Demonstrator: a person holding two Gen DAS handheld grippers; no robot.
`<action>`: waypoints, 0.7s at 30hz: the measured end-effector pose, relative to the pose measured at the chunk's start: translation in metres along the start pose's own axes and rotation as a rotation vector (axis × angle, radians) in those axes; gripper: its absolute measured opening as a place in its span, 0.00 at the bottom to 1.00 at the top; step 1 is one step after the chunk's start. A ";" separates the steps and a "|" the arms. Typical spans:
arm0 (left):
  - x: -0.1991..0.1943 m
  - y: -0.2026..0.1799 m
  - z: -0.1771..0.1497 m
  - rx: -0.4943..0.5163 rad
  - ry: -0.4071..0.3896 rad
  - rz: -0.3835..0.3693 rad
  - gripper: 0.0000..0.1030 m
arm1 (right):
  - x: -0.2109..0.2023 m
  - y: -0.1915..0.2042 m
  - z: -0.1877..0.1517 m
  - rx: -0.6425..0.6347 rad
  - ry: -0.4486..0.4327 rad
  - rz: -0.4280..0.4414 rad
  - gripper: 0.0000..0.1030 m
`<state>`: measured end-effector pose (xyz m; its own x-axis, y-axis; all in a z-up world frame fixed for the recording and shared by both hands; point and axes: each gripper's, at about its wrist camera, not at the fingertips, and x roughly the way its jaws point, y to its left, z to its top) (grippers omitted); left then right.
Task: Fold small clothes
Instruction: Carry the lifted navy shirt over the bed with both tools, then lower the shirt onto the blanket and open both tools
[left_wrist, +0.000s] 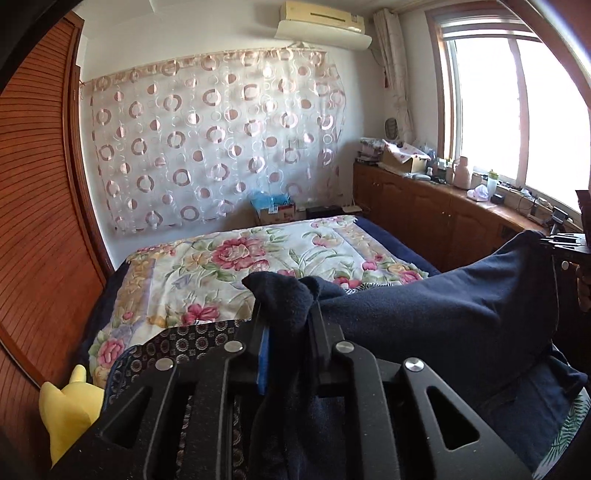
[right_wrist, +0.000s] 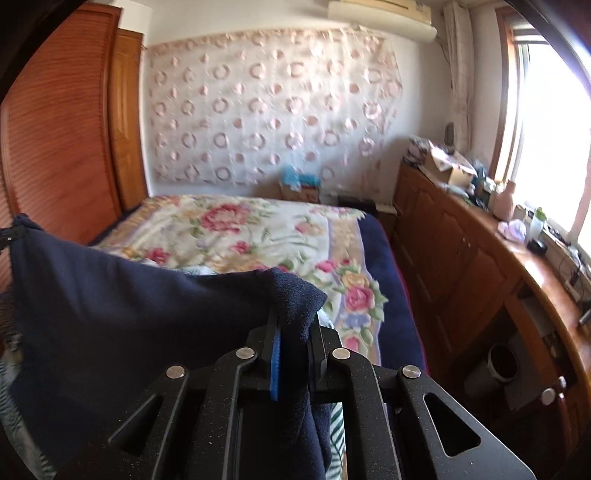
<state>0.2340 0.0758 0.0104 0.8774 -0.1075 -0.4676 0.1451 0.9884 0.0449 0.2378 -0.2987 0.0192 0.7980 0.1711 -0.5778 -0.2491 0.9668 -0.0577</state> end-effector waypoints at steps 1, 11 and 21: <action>0.004 -0.002 -0.001 0.004 0.013 0.002 0.29 | 0.006 0.004 0.007 0.014 0.019 -0.008 0.15; -0.037 -0.017 -0.015 -0.004 0.053 -0.058 0.76 | -0.032 0.010 -0.008 0.086 0.031 0.020 0.35; -0.063 -0.037 -0.063 0.004 0.147 -0.109 0.76 | -0.064 0.001 -0.088 0.114 0.119 0.113 0.55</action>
<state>0.1448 0.0523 -0.0173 0.7799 -0.1969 -0.5942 0.2380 0.9712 -0.0094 0.1382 -0.3257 -0.0149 0.6960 0.2629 -0.6682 -0.2646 0.9590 0.1018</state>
